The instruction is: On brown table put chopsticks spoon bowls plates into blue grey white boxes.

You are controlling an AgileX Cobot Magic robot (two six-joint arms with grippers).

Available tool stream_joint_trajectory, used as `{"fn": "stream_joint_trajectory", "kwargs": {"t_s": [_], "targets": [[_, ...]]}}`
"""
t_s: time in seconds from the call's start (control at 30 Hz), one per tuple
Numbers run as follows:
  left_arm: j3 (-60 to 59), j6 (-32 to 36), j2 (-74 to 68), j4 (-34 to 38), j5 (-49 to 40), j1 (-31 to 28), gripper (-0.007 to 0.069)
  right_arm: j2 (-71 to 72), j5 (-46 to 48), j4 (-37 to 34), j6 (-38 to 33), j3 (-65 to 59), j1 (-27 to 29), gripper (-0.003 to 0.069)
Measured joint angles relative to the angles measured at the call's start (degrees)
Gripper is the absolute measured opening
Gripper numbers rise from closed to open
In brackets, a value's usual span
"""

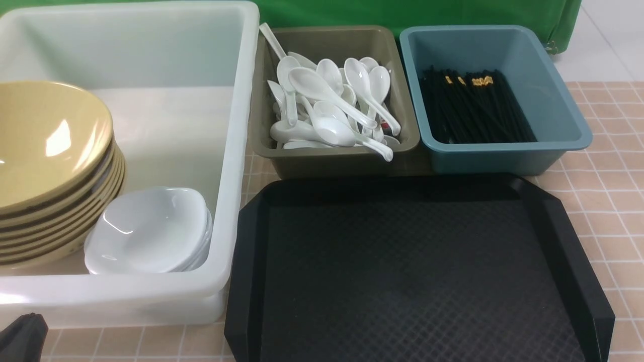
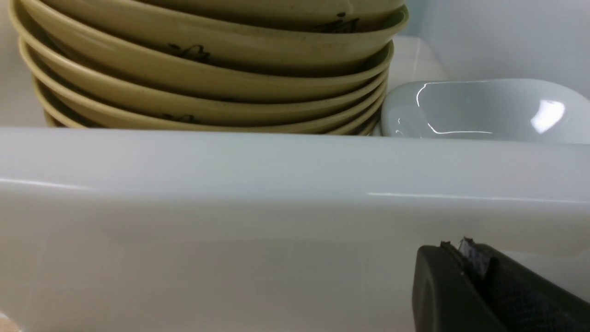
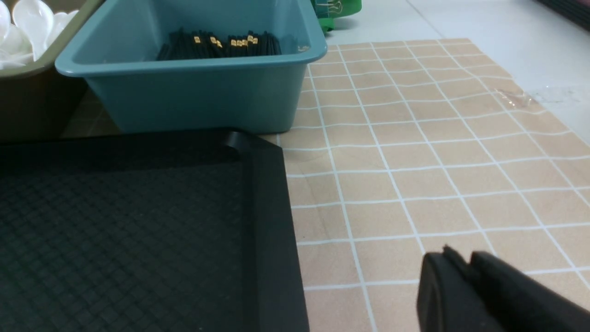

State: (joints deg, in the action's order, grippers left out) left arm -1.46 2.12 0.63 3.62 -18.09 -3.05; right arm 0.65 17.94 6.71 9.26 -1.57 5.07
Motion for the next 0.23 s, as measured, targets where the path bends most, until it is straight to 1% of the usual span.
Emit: {"fn": "stream_joint_trajectory", "kwargs": {"t_s": [0.23], "targets": [[0.00, 0.00, 0.00, 0.00, 0.00, 0.00, 0.0002, 0.00, 0.00, 0.00, 0.00, 0.00, 0.00, 0.0114]]}}
